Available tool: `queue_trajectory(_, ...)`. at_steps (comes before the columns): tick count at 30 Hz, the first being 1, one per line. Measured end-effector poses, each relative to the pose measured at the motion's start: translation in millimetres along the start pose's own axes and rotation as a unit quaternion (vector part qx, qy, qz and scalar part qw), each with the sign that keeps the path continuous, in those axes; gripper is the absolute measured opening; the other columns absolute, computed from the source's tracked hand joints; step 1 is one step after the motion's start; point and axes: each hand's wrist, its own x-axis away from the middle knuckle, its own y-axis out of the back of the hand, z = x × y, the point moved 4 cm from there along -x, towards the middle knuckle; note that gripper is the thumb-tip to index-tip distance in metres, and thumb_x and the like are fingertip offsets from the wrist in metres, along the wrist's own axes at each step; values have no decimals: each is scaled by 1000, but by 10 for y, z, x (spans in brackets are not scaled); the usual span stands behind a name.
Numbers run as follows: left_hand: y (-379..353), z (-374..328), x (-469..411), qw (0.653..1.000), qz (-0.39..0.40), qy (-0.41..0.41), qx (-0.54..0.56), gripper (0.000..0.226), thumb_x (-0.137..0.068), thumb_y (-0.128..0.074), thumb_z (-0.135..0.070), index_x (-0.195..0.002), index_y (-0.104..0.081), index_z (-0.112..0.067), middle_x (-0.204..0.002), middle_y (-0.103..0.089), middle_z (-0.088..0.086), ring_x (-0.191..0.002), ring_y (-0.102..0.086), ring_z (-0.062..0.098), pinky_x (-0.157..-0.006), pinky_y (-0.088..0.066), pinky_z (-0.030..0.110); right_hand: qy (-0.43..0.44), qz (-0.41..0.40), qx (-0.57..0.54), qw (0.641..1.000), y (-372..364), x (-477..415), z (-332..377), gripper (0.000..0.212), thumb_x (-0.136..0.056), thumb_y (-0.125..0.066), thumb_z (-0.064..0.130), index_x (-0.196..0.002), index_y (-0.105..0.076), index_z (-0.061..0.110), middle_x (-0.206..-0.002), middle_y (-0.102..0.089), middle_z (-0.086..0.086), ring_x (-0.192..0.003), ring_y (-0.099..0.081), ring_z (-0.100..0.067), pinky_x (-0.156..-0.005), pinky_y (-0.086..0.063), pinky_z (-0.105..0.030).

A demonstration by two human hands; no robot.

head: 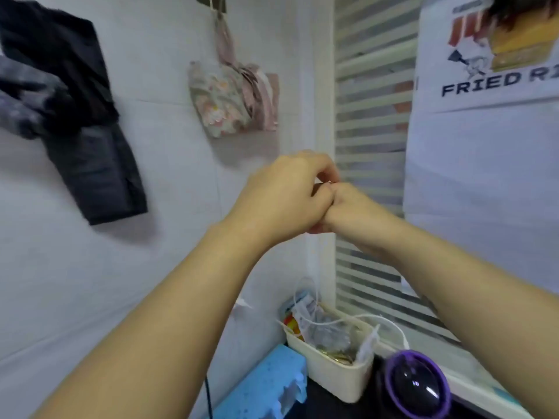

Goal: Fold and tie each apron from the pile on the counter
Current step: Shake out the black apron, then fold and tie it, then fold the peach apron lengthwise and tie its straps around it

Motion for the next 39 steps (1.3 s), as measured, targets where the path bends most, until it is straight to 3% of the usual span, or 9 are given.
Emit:
queue_trajectory(5, -1206, -783, 246, 981, 102, -16, 164, 22, -81, -51, -25, -97, -65, -30, -96, -65, -14, -91, -60, 11, -81, -51, 38, -147, -75, -7, 986, 544, 1148, -971, 34, -84, -57, -3, -65, -67, 23, -69, -67, 13, -75, -66, -9, -77, -56, -25)
queue_trajectory(10, -2349, -1721, 813, 927, 242, -18, 287, 20, -84, -52, -26, -100, -64, -30, -99, -66, -13, -91, -60, 11, -83, -51, 38, -306, -124, -1, 944, 947, 2521, -1820, 10, -89, -60, 6, -92, -70, 7, -83, -68, -2, -76, -63, -10, -81, -54, -22)
queue_trajectory(18, -3675, -2606, 1982, 852, 438, 8, 285, 20, -92, -50, -25, -107, -61, -32, -109, -61, -11, -94, -56, 10, -80, -45, 29, -505, -177, 42, 844, 1098, 4480, -2731, 9, -89, -61, 12, -86, -67, 17, -82, -69, -1, -70, -61, -11, -74, -50, -27)
queue_trajectory(21, -4032, -2844, 2433, 812, 525, 0, 254, 27, -93, -47, -23, -118, -57, -29, -120, -59, -6, -103, -57, 17, -84, -48, 33, -580, -139, 107, 795, 1045, 5161, -2982, 20, -90, -61, 23, -87, -66, 4, -83, -66, -14, -73, -59, -22, -72, -48, -33)
queue_trajectory(24, -4201, -3016, 2731, 804, 547, -62, 226, 42, -94, -47, -22, -135, -42, -31, -142, -38, -4, -114, -51, 24, -85, -47, 38, -608, -139, 140, 769, 978, 5490, -3096, 24, -89, -61, 28, -87, -66, 5, -87, -66, -11, -81, -60, -24, -74, -45, -33)
queue_trajectory(29, -4427, -3268, 2957, 789, 561, -166, 186, 69, -95, -52, -24, -152, -13, -25, -160, 7, -10, -112, -54, 27, -69, -42, 32, -602, -131, 227, 754, 883, 5770, -3104, 49, -89, -62, 22, -135, -48, 12, -140, -39, -9, -124, -45, -25, -99, -33, -27)
queue_trajectory(31, -4511, -3332, 2965, 788, 555, -205, 171, 68, -94, -52, -22, -152, -15, -22, -159, -5, -5, -118, -50, 24, -72, -47, 33, -610, -117, 241, 746, 857, 5886, -3104, 64, -89, -61, 21, -145, -30, 14, -146, -28, -7, -124, -45, -26, -101, -38, -34)
queue_trajectory(34, -4559, -3355, 2922, 801, 528, -218, 177, 49, -95, -50, -21, -141, -35, -15, -142, -32, 1, -103, -53, 23, -63, -42, 31, -629, -76, 261, 728, 868, 6007, -3157, 70, -89, -61, 24, -148, -24, 19, -146, -27, -4, -122, -47, -27, -94, -45, -39)
queue_trajectory(39, -4533, -3194, 2857, 792, 541, -150, 239, 16, -95, -45, -15, -107, -54, -12, -108, -54, 2, -87, -54, 20, -71, -45, 33, -601, -54, 347, 719, 939, 5944, -3230, 20, -93, -50, 22, -105, -60, 10, -110, -55, -6, -99, -57, -26, -79, -47, -35)
